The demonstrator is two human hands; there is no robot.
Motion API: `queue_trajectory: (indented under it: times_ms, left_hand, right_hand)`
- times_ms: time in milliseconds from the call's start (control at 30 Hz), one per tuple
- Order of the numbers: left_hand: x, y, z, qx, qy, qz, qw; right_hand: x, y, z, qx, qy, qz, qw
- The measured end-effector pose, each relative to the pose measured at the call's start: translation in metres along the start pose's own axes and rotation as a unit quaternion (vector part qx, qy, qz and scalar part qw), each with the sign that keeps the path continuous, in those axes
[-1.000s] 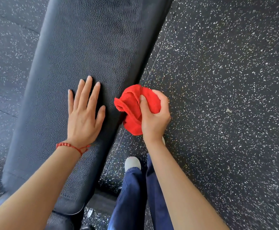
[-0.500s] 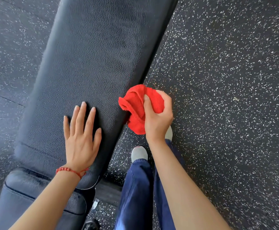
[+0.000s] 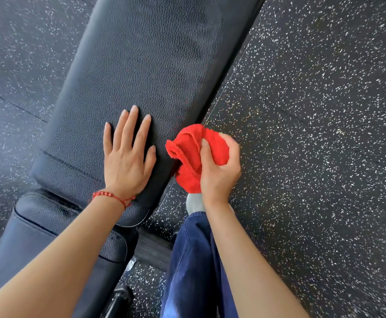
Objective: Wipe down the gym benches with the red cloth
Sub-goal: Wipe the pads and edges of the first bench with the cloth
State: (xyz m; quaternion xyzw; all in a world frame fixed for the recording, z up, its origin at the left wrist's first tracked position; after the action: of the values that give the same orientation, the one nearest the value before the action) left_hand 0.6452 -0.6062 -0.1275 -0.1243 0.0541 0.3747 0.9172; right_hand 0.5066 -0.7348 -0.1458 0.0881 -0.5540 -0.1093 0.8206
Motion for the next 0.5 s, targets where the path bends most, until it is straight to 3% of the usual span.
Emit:
queue_trajectory:
  times_ms: [200, 500]
  left_hand:
    - [-0.001, 0.002, 0.002, -0.014, 0.006, 0.001, 1.000]
    - [-0.008, 0.033, 0.011, -0.037, 0.012, 0.070, 0.997]
  right_hand:
    - [-0.004, 0.016, 0.009, 0.025, 0.014, 0.030, 0.999]
    - [-0.010, 0.037, 0.020, 0.050, 0.013, 0.048, 0.997]
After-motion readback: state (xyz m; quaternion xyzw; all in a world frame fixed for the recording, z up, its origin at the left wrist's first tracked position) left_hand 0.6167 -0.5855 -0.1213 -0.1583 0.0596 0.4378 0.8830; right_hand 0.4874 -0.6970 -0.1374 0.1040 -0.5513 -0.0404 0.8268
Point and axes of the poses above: each hand's wrist, its own y-axis away from the middle knuckle, its own z-axis out of the back of the hand, x = y × z, the point moved 6 cm from there along -y, towards the middle knuckle, and after that the axes turned 15 degrees about -x, right-handed, at the moved point
